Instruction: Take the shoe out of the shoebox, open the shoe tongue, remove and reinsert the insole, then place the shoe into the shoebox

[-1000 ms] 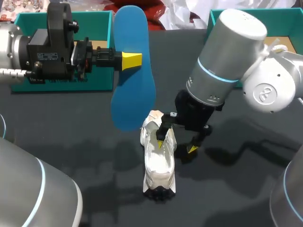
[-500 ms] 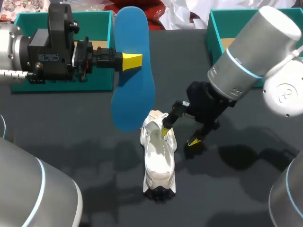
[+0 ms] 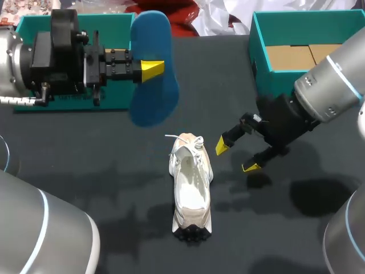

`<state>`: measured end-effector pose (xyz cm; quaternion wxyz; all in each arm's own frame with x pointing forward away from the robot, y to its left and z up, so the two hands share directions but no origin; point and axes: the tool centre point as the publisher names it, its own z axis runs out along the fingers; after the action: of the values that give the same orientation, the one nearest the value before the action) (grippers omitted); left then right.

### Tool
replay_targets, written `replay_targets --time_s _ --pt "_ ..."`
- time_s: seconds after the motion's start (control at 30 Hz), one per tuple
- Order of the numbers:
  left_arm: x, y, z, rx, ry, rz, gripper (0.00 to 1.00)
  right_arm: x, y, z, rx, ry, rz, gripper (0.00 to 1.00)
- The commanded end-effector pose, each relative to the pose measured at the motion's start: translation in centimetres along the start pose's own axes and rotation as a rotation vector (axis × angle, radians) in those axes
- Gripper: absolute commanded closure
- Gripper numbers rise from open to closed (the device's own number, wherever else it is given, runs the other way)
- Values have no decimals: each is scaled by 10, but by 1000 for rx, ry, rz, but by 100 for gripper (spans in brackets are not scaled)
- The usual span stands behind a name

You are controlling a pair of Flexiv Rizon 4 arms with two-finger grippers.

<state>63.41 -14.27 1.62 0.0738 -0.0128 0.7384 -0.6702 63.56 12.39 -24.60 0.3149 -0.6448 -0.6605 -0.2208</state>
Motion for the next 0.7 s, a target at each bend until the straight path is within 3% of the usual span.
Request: replay_targets --time_s 0.03,0.3,0.43,0.57,0.7 --pt "-4 16 8 -36 -134 357 100 -3 -4 1 -9 34 0 0" --pt "-4 16 8 -36 -134 357 100 9 25 -29 -5 148 76 0" --pt "-4 16 8 -36 -134 357 100 15 38 -43 -50 300 65 0" --pt "-9 17 10 132 -74 522 100 16 38 -47 -96 311 76 0" --pt "-9 34 18 147 -23 743 100 16 38 -47 -96 311 76 0"
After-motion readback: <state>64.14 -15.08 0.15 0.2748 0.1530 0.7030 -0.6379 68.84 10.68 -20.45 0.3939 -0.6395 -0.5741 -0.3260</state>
